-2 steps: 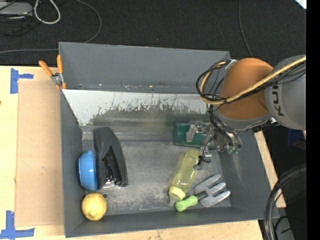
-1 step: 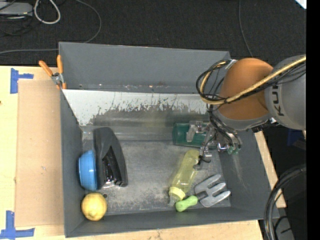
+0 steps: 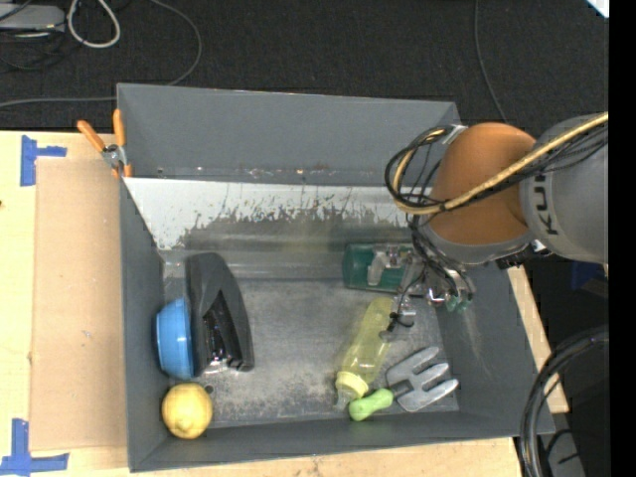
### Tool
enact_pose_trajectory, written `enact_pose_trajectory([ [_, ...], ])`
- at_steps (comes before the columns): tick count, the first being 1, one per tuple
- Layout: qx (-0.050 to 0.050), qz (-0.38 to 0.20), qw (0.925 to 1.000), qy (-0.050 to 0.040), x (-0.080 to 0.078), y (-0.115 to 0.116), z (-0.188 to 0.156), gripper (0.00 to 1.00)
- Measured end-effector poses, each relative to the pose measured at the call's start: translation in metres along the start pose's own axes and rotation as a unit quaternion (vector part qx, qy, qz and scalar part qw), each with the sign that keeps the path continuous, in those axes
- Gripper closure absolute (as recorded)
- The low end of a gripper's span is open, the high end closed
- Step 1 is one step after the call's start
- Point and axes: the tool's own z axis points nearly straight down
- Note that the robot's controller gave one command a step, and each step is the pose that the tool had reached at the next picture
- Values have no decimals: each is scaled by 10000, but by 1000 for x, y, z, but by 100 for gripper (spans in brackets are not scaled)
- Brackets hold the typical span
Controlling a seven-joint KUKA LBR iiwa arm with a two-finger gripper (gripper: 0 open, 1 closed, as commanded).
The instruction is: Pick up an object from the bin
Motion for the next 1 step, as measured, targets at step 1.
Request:
enact_pose_trajectory([
  [1, -37, -937, 9956, 75, -9, -8, 64, 0],
])
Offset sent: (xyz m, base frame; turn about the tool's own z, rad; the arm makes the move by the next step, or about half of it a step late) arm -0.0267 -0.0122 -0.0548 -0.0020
